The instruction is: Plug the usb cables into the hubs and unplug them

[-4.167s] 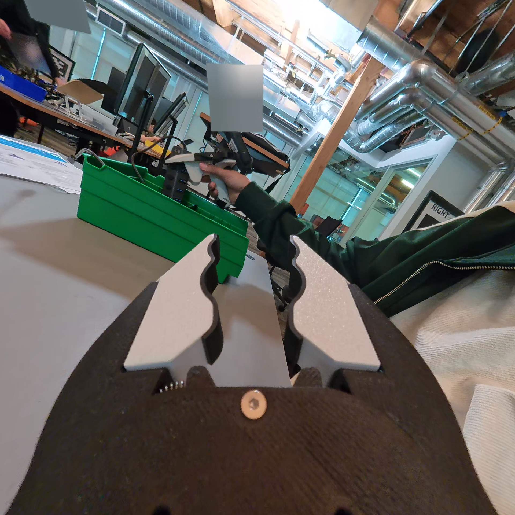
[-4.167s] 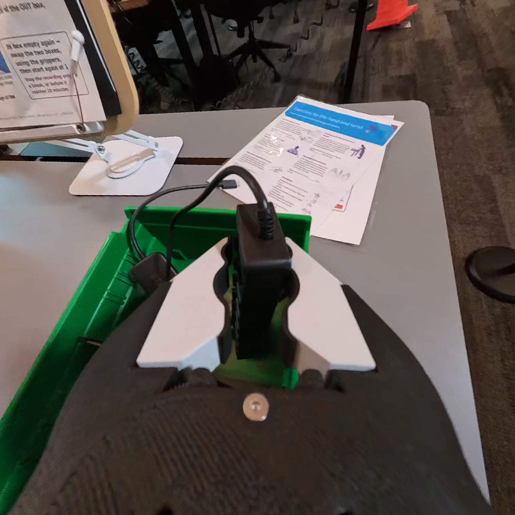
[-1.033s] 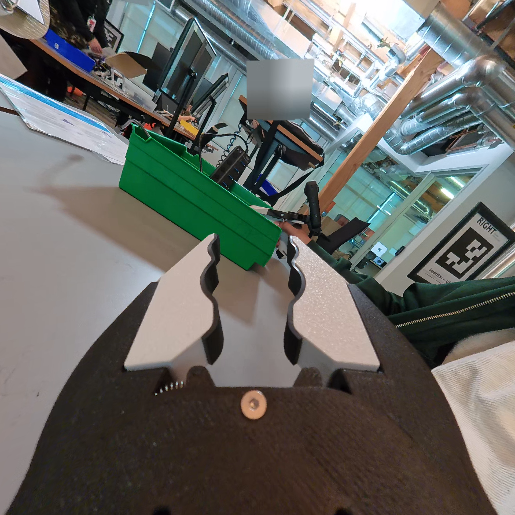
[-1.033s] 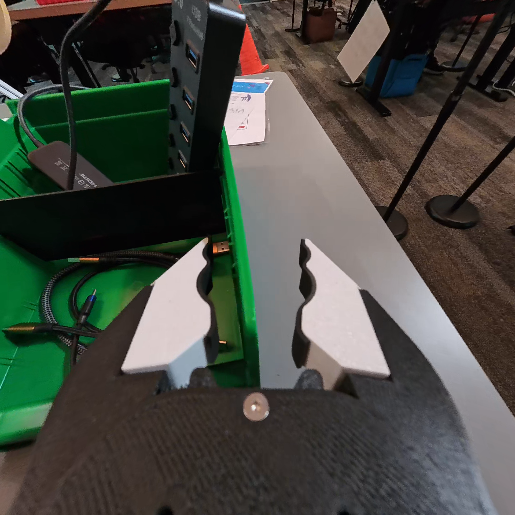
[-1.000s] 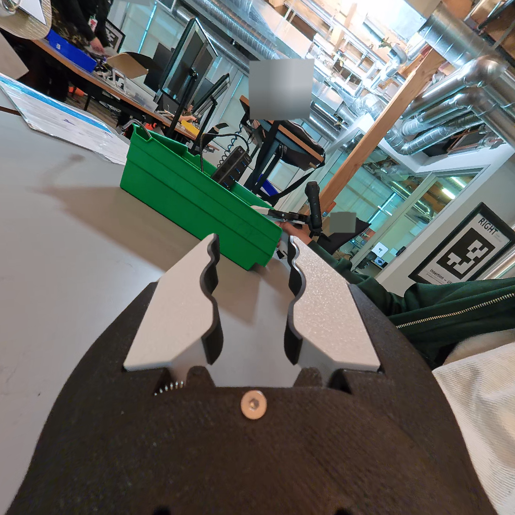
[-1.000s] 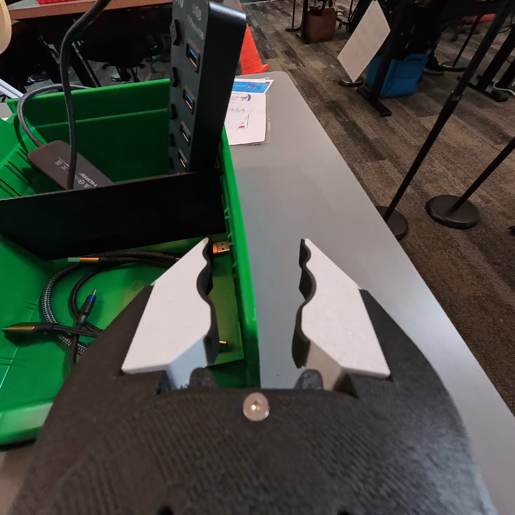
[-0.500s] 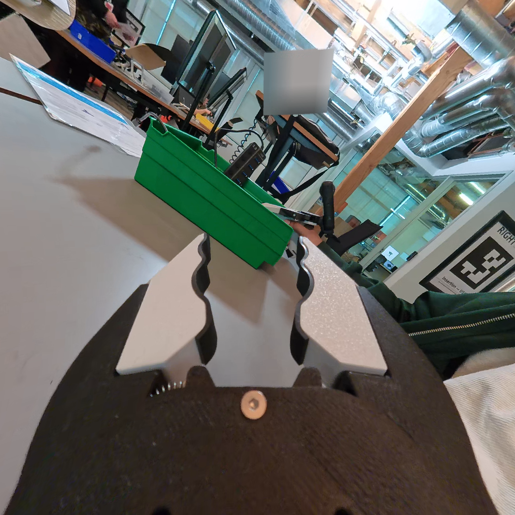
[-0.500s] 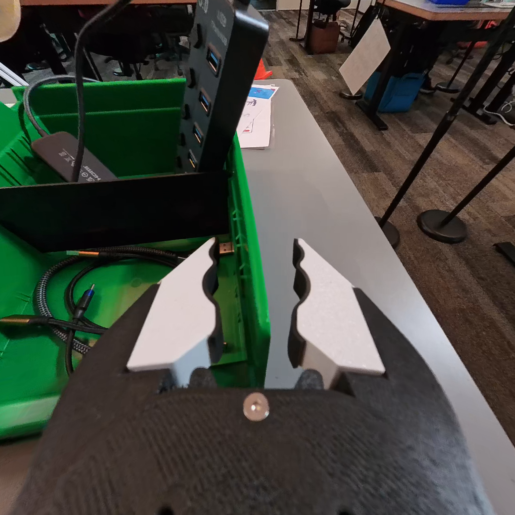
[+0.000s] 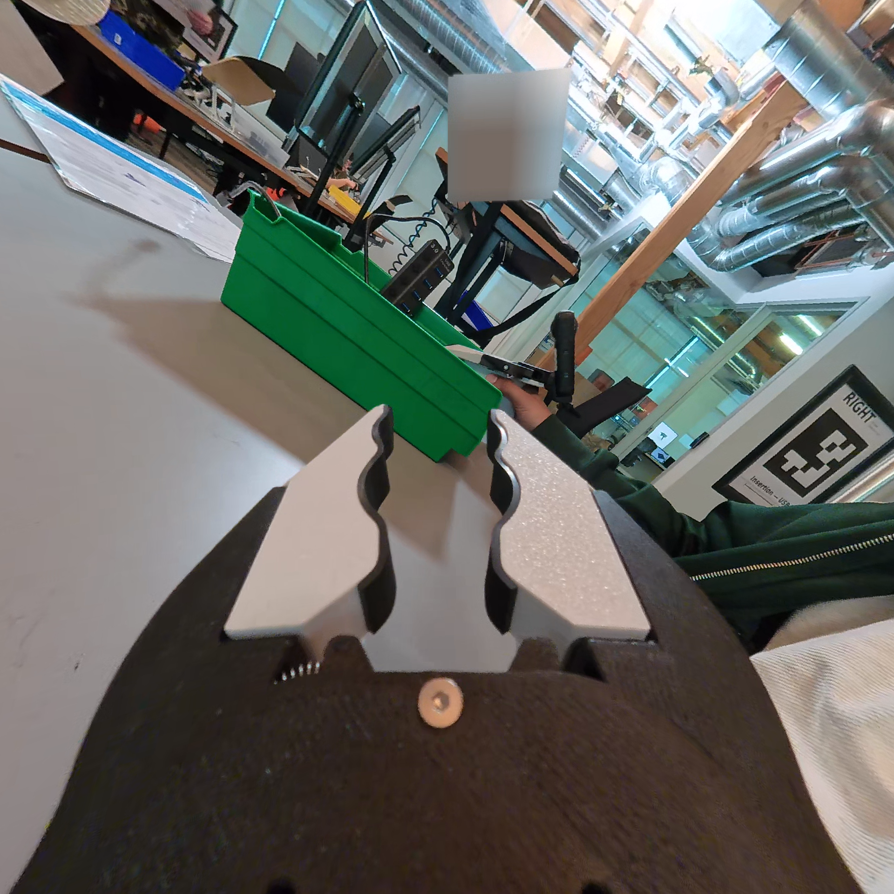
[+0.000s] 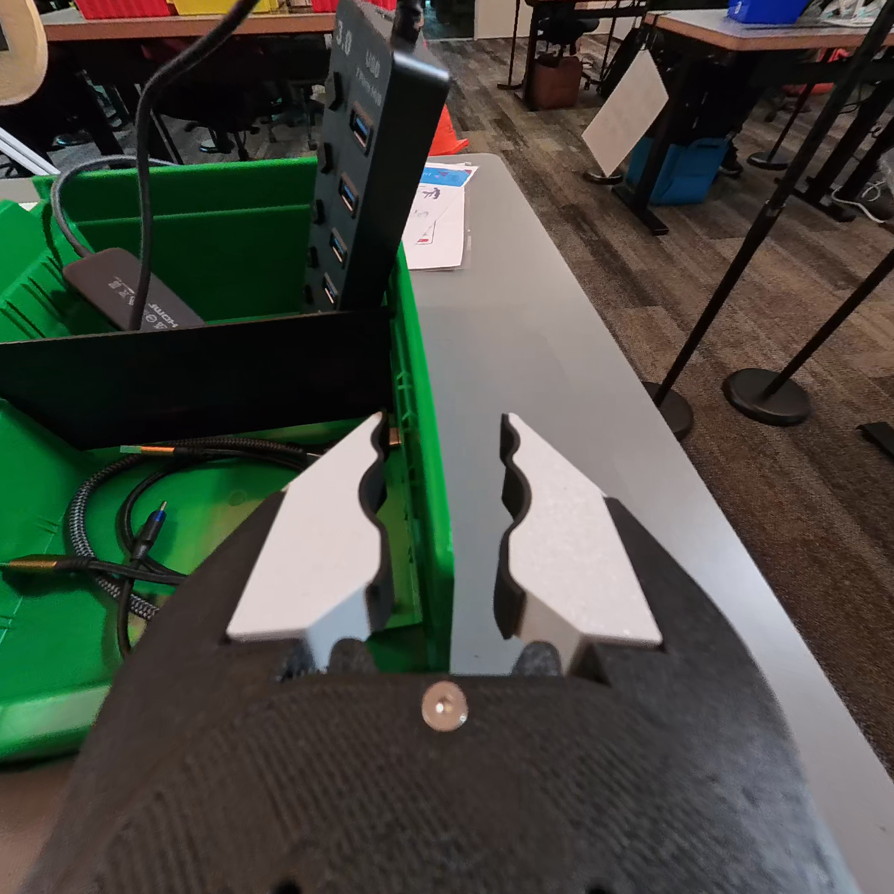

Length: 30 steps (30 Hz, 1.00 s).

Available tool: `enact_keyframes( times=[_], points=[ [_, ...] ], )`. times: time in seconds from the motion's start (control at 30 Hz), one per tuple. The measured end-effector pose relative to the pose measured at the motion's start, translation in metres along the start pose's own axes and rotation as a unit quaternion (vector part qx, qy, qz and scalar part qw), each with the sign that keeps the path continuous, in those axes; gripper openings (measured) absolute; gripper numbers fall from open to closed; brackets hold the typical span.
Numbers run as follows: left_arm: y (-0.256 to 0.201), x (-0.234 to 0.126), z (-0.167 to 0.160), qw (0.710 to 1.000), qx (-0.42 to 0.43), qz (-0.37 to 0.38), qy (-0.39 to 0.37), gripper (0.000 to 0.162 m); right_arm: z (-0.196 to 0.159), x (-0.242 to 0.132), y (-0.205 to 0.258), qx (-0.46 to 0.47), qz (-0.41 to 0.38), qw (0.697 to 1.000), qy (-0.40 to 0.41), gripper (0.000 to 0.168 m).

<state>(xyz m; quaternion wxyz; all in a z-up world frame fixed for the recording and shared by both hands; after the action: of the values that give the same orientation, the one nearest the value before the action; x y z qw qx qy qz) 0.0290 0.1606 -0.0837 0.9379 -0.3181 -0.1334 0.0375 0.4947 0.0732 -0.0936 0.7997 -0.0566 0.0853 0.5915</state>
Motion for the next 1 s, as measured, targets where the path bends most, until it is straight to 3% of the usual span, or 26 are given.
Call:
enact_keyframes(
  times=[0.37,0.53,1.0],
  points=[
    [-0.0024,-0.0003,-0.0003,1.0,0.007,-0.012,0.001,0.017,0.0014,-0.0016,0.0003,0.012,0.013,1.0,-0.008,0.035],
    [-0.0052,-0.0002,-0.0021,1.0,0.009,-0.029,0.008,0.001,0.0007,-0.0014,0.0013,0.013,0.019,1.0,-0.007,0.031],
    [-0.0069,0.0009,-0.0046,0.999,0.012,-0.041,0.021,0.0,-0.0026,0.0009,0.0021,0.033,0.024,0.999,0.016,0.048]
  ],
)
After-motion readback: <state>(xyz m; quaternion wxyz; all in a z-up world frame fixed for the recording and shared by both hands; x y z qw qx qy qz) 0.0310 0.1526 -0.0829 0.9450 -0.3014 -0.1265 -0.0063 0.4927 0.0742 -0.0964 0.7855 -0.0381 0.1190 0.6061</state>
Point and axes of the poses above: each gripper's, where its closed fingertips meet, x out along the fingers, z out of its top, y = z × x across the jaws, the point moved 7 cm from there along -x, back along the fingers, and after that the axes turned 8 degrees about -y, right-handed, at the moved point
